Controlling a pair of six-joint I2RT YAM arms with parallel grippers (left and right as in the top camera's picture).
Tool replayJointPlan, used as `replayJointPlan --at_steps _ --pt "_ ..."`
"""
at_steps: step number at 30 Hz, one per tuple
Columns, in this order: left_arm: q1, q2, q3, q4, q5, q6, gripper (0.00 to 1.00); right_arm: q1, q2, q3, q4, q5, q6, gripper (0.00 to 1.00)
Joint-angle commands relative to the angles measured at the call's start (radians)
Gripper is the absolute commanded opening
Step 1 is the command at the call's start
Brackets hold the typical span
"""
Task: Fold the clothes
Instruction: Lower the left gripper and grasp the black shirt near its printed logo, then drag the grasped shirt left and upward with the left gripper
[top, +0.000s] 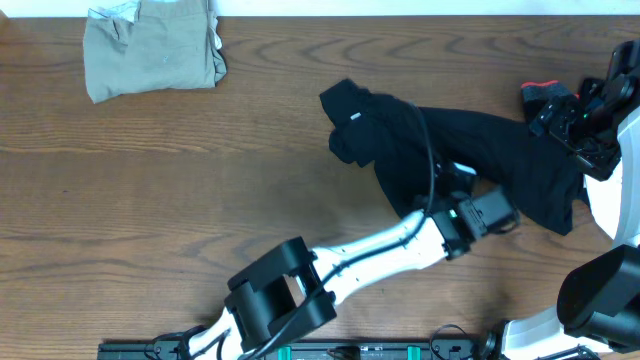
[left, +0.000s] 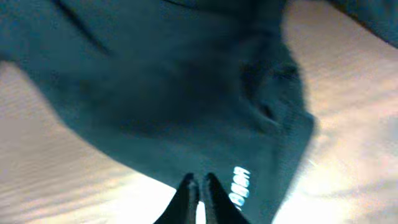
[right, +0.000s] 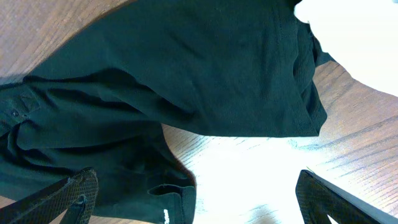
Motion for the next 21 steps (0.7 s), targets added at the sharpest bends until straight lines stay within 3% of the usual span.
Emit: replayJointPlan --at_steps 1,21 --pt "0.014 0.045 0.002 0.032 0.116 -0.003 0.06 0.01 0.003 -0.005 -0.001 0.004 0.008 0.99" --pt "0.014 0.15 -0.006 0.055 0.268 -0.106 0.06 0.009 0.003 -0.005 0.004 0.004 0.0 0.99"
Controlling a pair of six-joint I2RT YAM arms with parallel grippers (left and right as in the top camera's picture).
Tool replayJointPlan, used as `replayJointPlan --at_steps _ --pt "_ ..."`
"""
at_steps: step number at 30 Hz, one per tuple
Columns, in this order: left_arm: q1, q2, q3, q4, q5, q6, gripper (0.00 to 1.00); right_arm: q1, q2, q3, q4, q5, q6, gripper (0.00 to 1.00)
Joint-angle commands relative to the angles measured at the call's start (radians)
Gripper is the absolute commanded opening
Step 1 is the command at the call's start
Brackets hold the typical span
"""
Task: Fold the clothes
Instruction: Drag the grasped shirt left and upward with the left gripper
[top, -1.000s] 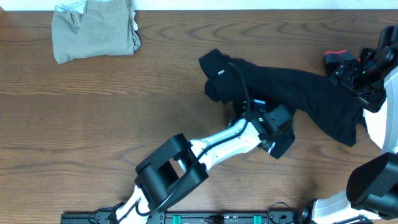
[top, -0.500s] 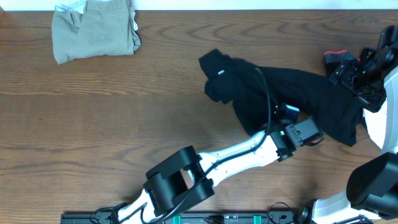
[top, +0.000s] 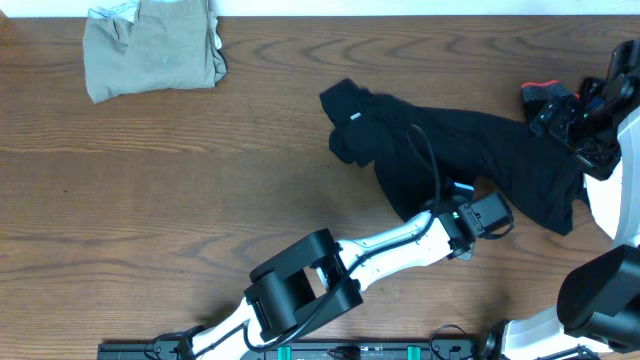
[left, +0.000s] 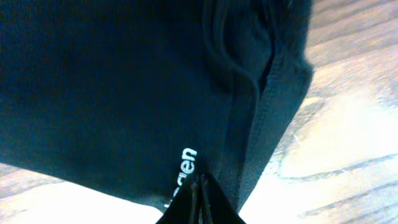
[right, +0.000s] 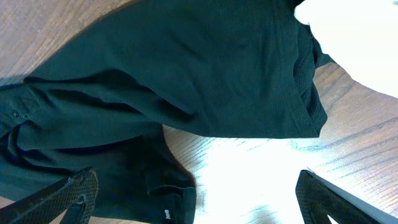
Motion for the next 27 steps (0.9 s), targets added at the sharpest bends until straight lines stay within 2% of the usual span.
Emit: replayJointPlan --at_steps 1,7,14,27 --pt "0.003 0.042 -0.004 -0.004 0.023 -0.018 0.06 0.009 0.003 -0.005 0.0 0.005 0.0 0.99" --pt "0.023 0.067 -0.009 -0.028 0.053 -0.018 0.06 0.009 0.003 -0.005 -0.001 0.004 0.0 0.99" --pt "0.103 0.079 -0.009 -0.18 0.066 -0.021 0.06 0.009 0.003 -0.005 -0.009 0.004 0.0 0.99" --pt "0.474 0.079 -0.01 -0.464 0.021 0.035 0.06 0.009 0.003 -0.005 -0.03 0.003 0.001 0.99"
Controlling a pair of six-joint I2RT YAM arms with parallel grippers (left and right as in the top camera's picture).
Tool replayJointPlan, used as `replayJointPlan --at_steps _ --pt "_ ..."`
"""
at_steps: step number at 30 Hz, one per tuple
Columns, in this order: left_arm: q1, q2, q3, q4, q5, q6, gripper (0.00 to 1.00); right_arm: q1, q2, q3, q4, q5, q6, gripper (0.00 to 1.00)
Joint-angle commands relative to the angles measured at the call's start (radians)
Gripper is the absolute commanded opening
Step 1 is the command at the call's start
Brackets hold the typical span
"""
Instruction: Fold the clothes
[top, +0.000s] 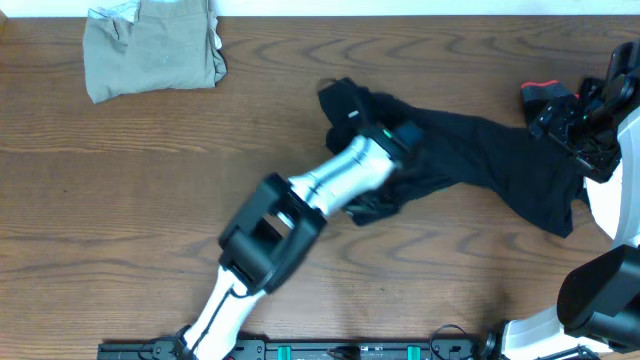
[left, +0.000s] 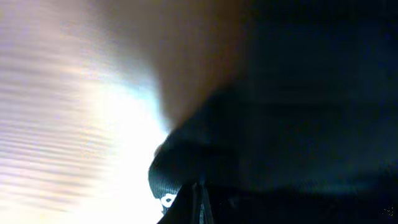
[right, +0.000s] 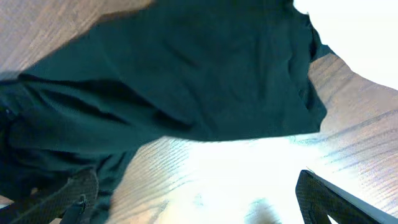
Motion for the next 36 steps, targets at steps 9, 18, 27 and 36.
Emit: replayJointPlan --at_steps 9,18,27,36 --pt "0.375 0.052 -0.034 -0.163 -0.107 0.064 0.06 0.01 0.003 -0.005 -0.005 -0.025 0.001 0.99" --pt "0.581 0.023 -0.034 -0.222 -0.108 0.116 0.06 0.072 0.003 -0.005 -0.046 -0.125 -0.069 0.99" --pt "0.619 -0.029 -0.034 -0.226 -0.104 0.171 0.05 0.257 0.003 -0.092 -0.055 -0.145 -0.138 0.99" --pt "0.552 -0.115 -0.034 -0.222 -0.104 0.235 0.07 0.437 0.003 -0.283 0.053 -0.12 -0.138 0.99"
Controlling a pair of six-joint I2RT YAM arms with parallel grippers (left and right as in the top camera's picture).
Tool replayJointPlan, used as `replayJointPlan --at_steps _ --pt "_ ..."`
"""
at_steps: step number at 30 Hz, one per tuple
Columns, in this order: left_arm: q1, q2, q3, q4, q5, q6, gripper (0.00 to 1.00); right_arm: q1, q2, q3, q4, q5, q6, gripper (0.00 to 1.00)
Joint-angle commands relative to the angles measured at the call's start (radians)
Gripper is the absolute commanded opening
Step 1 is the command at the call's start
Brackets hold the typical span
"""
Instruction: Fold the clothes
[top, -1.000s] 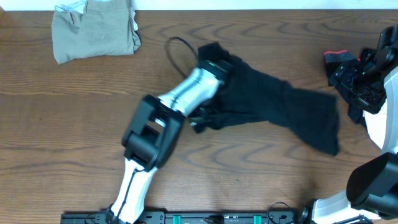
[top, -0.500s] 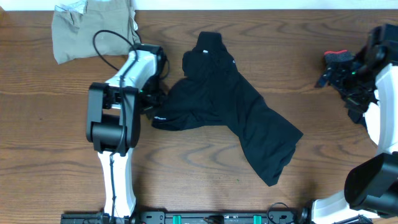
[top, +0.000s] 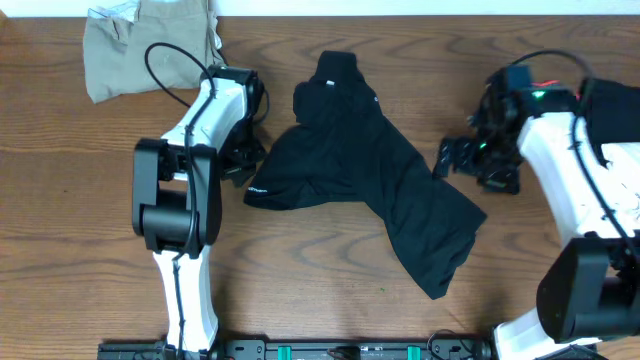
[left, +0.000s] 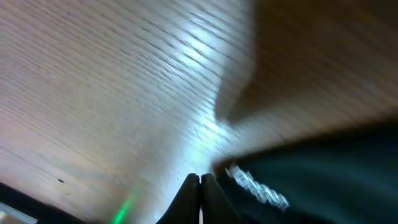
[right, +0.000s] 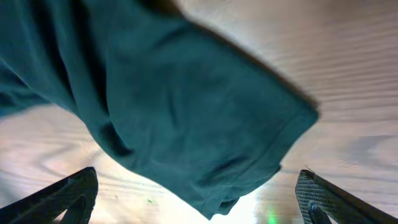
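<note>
A black shirt (top: 370, 175) lies spread across the middle of the table, its collar (top: 335, 68) toward the far edge and its tail (top: 440, 270) at the front right. My left gripper (top: 244, 165) is at the shirt's left corner and is shut on the hem. In the left wrist view the left gripper (left: 200, 179) has the hem's white lettering (left: 258, 190) just beside it. My right gripper (top: 474, 165) hangs open over the shirt's right edge. In the right wrist view the right gripper (right: 196, 190) has its jaws wide apart above dark cloth (right: 186, 112).
A folded khaki garment (top: 150, 45) lies at the far left corner, just behind my left arm (top: 205, 120). The wooden table (top: 80, 220) ends at a white strip along the far side. My right arm (top: 560, 150) reaches in from the right.
My left gripper, still shut on the hem, has gone from the table's middle to the left. The shirt now lies spread out further left. My right gripper has come in over the shirt's right edge.
My left gripper was shut on the hem by the white lettering at the front right of a bunched shirt, and my right gripper was open at the far right. Then the hem was over the shirt's middle. Now it lies at the left with the shirt opened out.
</note>
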Motion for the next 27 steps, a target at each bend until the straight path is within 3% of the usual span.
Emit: replayJointPlan --at_steps 1,3,6,9,13,17,27 --pt "-0.038 -0.07 -0.003 -0.002 -0.007 0.058 0.06 0.07 0.002 -0.029 0.004 0.021 -0.018 0.99" --pt "-0.061 -0.078 -0.003 -0.005 -0.003 0.099 0.12 0.12 0.002 -0.031 0.004 0.031 -0.019 0.99" --pt "-0.095 -0.077 -0.005 -0.021 -0.002 0.136 0.3 0.214 0.002 -0.032 -0.005 0.089 -0.006 0.99" --pt "-0.108 -0.077 -0.011 -0.019 -0.001 0.134 0.48 0.307 0.002 -0.049 -0.022 0.202 0.107 0.99" --pt "-0.089 -0.077 -0.018 -0.008 0.025 0.134 0.49 0.373 0.002 -0.067 -0.058 0.304 0.259 0.99" --pt "-0.077 -0.077 -0.024 -0.007 0.124 0.235 0.5 0.394 0.002 -0.097 -0.061 0.221 0.311 0.99" --pt "-0.077 -0.076 -0.096 0.061 0.135 0.252 0.5 0.477 0.001 -0.248 -0.073 0.146 0.476 0.99"
